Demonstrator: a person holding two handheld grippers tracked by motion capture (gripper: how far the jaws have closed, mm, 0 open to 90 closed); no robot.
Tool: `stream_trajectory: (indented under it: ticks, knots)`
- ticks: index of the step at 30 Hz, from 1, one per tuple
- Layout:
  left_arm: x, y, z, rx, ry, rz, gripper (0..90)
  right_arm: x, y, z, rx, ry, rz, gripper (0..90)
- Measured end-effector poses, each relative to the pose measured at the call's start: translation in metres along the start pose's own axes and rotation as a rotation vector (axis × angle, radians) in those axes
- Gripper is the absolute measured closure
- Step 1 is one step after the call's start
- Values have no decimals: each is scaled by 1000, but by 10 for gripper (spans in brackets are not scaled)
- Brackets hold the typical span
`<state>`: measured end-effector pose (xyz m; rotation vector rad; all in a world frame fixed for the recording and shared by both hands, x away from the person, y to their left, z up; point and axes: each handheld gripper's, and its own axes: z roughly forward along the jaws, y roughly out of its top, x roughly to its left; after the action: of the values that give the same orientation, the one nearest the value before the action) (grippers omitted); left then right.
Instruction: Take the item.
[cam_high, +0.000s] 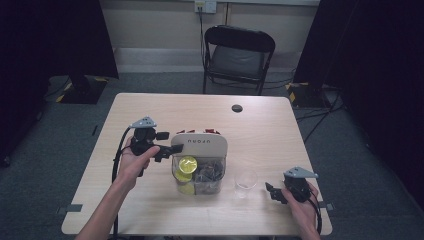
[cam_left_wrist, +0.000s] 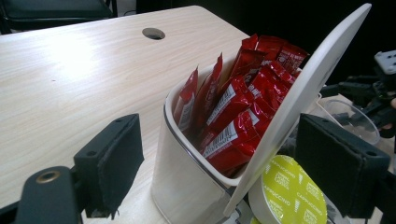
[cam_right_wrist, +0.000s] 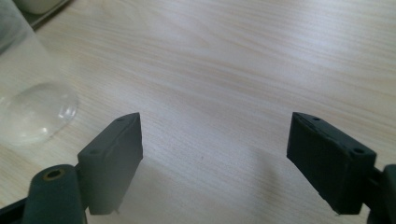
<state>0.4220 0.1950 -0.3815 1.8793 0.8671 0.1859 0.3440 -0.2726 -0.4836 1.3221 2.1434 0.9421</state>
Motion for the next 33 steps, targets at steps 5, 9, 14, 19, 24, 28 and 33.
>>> stream_trajectory:
  ticks: [5,9,14,19,24,28,33]
  knots:
    - [0,0,-1,4,3,11,153,1,4,-9,-27,22,10,201]
    - [0,1,-1,-1,4,8,151,3,9,-18,-66,33,3,219]
    - [2,1,0,0,-3,4,131,8,16,-29,-104,54,8,241]
    - [0,1,2,10,4,19,131,17,26,-39,-150,93,3,259]
    - [0,1,2,18,6,14,128,27,39,-48,-197,151,-15,278]
    - [2,1,3,25,4,13,120,37,46,-47,-211,197,-23,273]
    - [1,1,2,24,7,17,119,48,55,-46,-239,227,-2,278]
